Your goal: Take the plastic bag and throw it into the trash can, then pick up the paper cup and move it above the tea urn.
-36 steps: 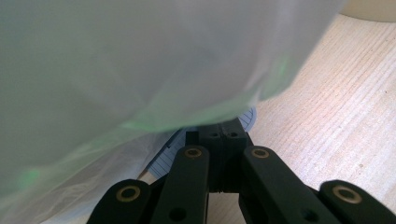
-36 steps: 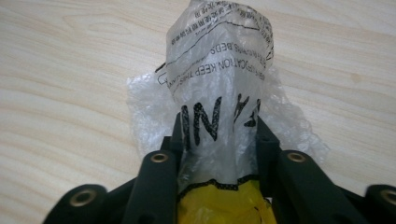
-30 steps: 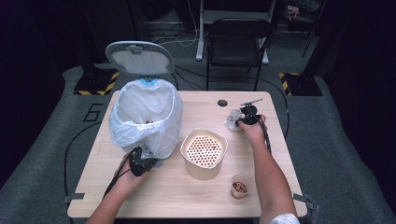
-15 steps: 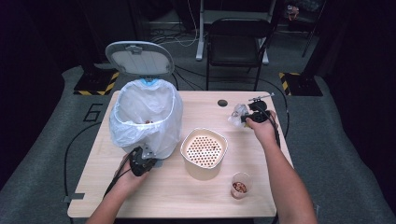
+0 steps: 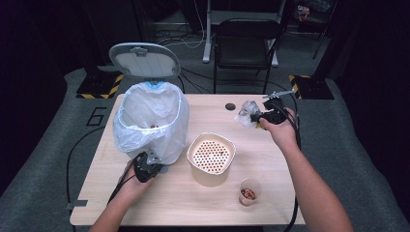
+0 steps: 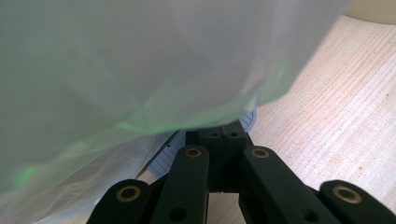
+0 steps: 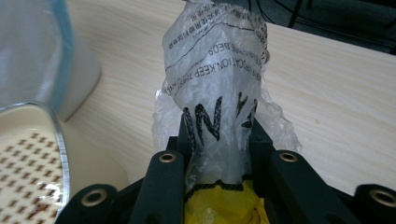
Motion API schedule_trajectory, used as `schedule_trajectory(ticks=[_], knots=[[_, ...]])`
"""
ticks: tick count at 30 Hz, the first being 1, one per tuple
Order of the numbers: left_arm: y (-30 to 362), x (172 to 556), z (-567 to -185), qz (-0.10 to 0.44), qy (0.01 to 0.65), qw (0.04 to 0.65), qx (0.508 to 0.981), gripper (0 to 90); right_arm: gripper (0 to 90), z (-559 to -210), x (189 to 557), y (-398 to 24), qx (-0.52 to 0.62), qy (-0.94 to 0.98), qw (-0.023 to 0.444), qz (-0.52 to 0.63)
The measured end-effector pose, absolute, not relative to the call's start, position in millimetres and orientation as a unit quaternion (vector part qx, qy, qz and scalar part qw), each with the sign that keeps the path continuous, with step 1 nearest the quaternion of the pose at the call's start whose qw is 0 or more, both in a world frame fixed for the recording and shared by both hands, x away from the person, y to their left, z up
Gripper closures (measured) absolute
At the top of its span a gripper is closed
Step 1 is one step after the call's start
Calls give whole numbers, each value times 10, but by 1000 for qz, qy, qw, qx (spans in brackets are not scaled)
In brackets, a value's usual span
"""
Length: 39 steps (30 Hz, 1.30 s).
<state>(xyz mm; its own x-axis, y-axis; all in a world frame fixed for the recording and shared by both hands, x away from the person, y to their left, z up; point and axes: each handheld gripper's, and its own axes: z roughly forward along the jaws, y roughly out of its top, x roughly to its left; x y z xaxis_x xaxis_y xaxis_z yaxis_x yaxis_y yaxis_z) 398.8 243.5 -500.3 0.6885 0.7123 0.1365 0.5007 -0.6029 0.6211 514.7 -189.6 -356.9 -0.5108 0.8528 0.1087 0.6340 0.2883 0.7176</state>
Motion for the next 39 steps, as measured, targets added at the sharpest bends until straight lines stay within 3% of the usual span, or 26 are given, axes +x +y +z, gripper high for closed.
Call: schedule_trajectory(ticks=[14,25,39], knots=[[2432,3982,-4998,187,348,277,876,900,741,-3022,4860,-1503,415,807,142,396],[2436,3988,-4997,185,347,278,876,900,742,-2807,4744,-1305,384,814,130,415],[2426,3980,-5002,185,355,282,872,900,741,-2580,4559,-760,320,833,105,439]])
